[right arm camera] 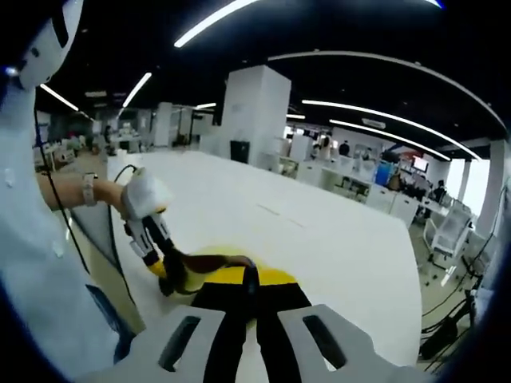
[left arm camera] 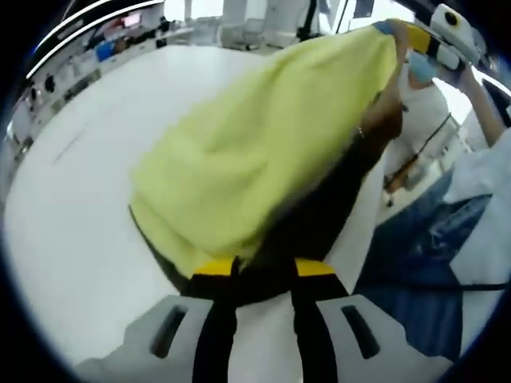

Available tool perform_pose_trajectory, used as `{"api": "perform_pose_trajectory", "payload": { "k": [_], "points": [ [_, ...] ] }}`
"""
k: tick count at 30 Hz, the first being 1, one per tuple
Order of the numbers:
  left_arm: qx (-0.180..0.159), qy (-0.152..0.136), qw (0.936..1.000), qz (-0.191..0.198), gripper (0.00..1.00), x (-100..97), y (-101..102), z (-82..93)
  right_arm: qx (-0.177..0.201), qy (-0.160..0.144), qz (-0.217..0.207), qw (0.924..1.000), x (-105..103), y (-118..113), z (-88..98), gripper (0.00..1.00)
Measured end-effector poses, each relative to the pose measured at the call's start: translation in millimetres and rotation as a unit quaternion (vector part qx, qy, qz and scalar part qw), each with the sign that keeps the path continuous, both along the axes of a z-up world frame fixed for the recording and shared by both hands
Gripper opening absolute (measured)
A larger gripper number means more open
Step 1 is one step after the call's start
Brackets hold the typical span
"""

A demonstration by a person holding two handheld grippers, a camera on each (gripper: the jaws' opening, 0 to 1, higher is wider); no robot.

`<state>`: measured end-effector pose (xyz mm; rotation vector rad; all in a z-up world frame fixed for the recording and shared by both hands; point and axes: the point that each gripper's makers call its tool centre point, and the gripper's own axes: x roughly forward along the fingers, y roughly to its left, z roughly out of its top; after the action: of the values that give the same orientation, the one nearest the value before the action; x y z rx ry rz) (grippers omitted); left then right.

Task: Fold the garment on the visible template until the final outline fits inside the template.

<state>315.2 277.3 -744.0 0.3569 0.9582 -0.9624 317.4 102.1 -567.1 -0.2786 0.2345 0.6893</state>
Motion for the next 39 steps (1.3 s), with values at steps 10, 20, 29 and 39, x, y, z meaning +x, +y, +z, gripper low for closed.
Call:
{"api": "perform_pose_trajectory", "payload": {
  "k": [10,20,29,39],
  "points": [
    [-0.008,0.011,0.9999,0.007,0.0,-10.7,2,5.5,0.003,0.001,-0.009,1.0,3,-3,-2.9,0.03],
    [-0.014,-0.029,0.9977,0.06,0.0,-4.3,24,33.4,0.003,0.014,-0.026,0.9996,9,-13,-11.7,0.03],
    [-0.022,-0.085,0.9924,0.086,0.0,11.4,37,72.9,0.0,0.012,-0.025,0.9996,29,-17,-5.0,0.02],
    [0.006,-0.158,0.9838,0.083,0.0,39.5,55,121.4,0.02,0.004,-0.007,0.9998,62,-10,24.1,0.02]
  ]
}}
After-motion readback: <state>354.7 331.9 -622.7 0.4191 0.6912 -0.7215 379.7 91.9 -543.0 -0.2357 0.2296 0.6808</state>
